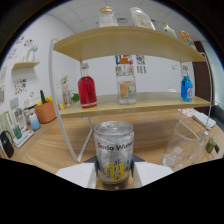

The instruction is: Make me a cup of Mojito.

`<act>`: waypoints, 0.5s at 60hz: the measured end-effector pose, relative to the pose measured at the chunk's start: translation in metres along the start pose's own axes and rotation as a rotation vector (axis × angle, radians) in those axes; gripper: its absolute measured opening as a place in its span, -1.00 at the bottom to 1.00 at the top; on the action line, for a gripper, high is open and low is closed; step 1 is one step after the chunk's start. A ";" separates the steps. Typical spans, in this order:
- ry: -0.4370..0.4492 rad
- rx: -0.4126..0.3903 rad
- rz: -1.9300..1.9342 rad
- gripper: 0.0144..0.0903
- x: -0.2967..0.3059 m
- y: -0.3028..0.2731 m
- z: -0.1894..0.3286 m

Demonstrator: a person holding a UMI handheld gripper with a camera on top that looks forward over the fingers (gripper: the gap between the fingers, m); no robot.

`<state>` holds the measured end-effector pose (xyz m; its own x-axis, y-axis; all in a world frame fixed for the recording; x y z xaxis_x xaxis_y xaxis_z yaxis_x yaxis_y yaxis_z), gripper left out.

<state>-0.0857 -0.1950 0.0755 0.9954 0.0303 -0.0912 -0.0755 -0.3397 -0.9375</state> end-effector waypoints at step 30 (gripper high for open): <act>0.012 0.007 -0.058 0.13 -0.004 0.014 -0.009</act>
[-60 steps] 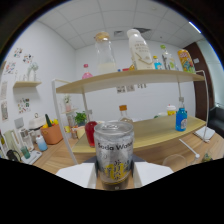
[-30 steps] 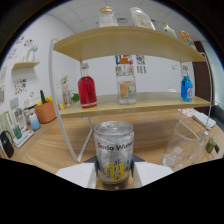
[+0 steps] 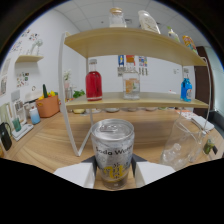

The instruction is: Make me a cup of Mojito.

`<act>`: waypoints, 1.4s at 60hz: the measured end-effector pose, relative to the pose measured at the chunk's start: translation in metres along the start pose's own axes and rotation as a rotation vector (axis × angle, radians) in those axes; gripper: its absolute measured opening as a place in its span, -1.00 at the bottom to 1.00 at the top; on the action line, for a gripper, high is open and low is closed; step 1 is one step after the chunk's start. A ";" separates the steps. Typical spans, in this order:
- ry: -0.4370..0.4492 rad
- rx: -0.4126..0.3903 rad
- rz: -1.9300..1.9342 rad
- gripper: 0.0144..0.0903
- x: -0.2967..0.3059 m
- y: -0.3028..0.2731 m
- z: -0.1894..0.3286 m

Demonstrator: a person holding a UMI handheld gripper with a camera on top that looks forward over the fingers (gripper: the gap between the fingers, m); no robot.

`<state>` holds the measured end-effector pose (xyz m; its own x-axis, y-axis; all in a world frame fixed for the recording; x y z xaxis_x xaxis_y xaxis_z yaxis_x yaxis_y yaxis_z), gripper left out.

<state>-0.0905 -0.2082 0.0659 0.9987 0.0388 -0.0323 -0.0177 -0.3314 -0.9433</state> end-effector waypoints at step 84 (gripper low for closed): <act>0.053 -0.342 -0.020 0.89 0.096 0.022 -0.181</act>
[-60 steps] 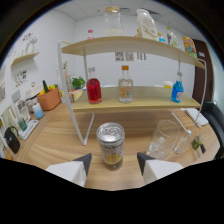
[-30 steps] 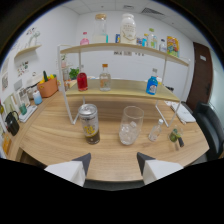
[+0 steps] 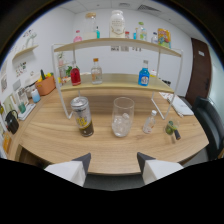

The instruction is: Make me a cup of Mojito.

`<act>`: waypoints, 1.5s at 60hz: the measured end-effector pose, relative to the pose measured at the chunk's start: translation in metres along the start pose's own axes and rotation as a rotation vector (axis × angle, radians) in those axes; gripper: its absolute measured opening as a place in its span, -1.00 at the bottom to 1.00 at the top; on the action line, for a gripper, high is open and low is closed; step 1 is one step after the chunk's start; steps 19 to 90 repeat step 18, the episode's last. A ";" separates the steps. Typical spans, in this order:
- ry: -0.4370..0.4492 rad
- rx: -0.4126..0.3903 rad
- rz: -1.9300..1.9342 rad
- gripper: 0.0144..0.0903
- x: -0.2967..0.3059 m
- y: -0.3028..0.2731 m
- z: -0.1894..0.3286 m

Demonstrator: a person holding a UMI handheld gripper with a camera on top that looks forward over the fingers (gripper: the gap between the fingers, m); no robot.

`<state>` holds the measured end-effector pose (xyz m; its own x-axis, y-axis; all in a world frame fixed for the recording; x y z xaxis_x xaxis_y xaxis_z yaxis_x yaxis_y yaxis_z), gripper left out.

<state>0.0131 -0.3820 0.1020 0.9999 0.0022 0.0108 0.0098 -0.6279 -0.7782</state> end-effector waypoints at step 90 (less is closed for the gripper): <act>-0.002 -0.008 0.016 0.89 -0.002 0.002 -0.001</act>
